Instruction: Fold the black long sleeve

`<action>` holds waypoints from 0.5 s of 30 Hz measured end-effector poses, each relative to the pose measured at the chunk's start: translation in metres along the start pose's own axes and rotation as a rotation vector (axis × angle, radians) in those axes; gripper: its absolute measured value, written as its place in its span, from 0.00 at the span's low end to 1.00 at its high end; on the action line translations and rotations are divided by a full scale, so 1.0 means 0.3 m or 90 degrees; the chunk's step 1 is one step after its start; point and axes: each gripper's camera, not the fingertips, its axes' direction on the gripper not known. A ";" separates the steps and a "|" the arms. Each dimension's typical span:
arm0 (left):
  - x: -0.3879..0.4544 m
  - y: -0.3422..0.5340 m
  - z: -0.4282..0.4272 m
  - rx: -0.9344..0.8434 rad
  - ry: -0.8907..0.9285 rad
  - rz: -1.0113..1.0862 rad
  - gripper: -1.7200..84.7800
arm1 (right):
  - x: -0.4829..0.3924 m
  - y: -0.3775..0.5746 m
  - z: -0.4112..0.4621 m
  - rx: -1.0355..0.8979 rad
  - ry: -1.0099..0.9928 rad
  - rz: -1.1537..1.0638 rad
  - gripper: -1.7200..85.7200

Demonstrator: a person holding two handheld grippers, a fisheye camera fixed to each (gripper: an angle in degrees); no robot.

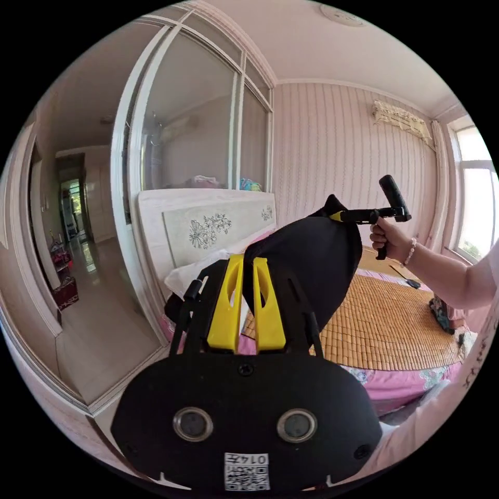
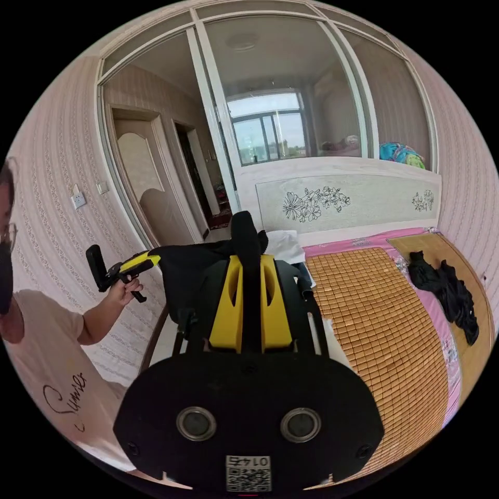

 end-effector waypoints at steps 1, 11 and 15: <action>-0.037 -0.023 0.031 0.007 -0.021 -0.014 0.07 | 0.052 -0.134 0.112 -0.034 -0.008 0.041 0.11; -0.295 0.167 0.373 -0.118 -0.101 -0.153 0.11 | 0.183 -0.133 0.556 -0.256 0.121 0.070 0.15; -0.056 0.370 0.312 -0.130 -0.028 -0.054 0.10 | 0.190 0.385 0.442 -0.321 0.140 0.086 0.14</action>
